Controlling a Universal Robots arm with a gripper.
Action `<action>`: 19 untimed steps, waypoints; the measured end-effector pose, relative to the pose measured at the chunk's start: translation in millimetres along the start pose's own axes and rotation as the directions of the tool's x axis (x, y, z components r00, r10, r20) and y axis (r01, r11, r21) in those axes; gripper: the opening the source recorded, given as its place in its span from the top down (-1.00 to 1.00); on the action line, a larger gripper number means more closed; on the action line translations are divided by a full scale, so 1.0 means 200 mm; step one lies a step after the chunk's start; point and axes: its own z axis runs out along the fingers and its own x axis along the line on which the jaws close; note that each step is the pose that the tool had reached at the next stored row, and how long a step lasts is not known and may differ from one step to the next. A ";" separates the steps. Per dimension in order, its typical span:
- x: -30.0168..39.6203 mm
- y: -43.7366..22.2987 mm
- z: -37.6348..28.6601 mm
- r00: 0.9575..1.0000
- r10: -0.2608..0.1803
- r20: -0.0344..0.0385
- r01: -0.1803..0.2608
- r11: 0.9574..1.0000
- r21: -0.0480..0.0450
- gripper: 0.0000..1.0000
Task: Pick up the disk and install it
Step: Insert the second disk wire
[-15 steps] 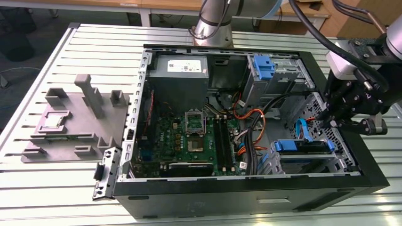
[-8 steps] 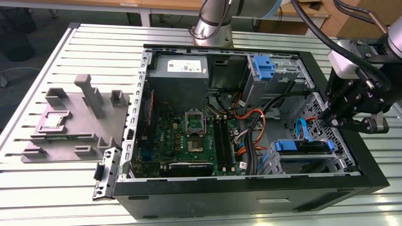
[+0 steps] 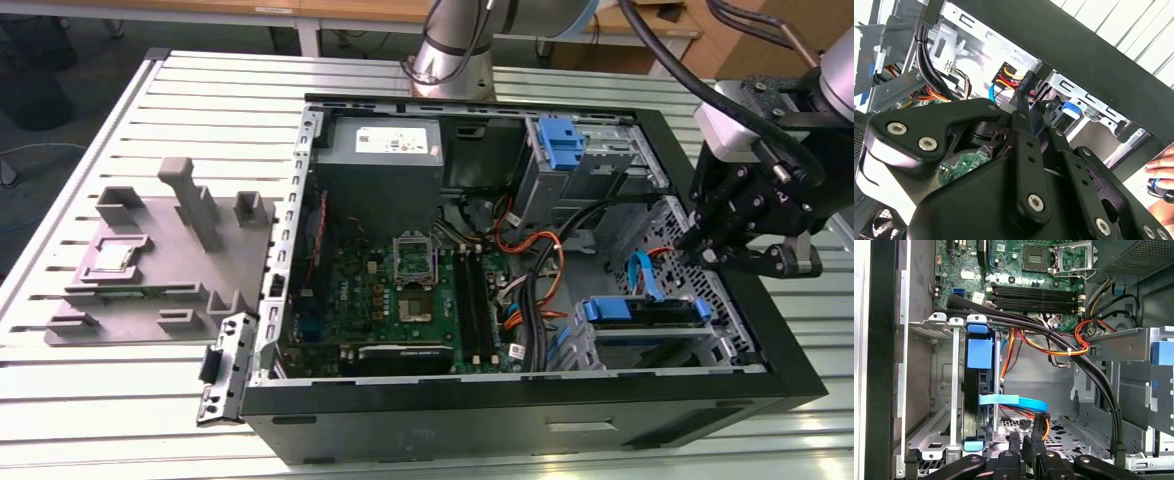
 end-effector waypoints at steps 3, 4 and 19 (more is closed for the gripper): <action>-0.001 0.000 -0.006 1.000 0.000 0.003 0.000 1.000 0.000 0.53; -0.002 0.000 -0.011 1.000 0.000 0.003 0.000 1.000 0.000 0.53; -0.005 -0.045 0.007 1.000 0.000 0.003 0.000 1.000 -0.001 0.53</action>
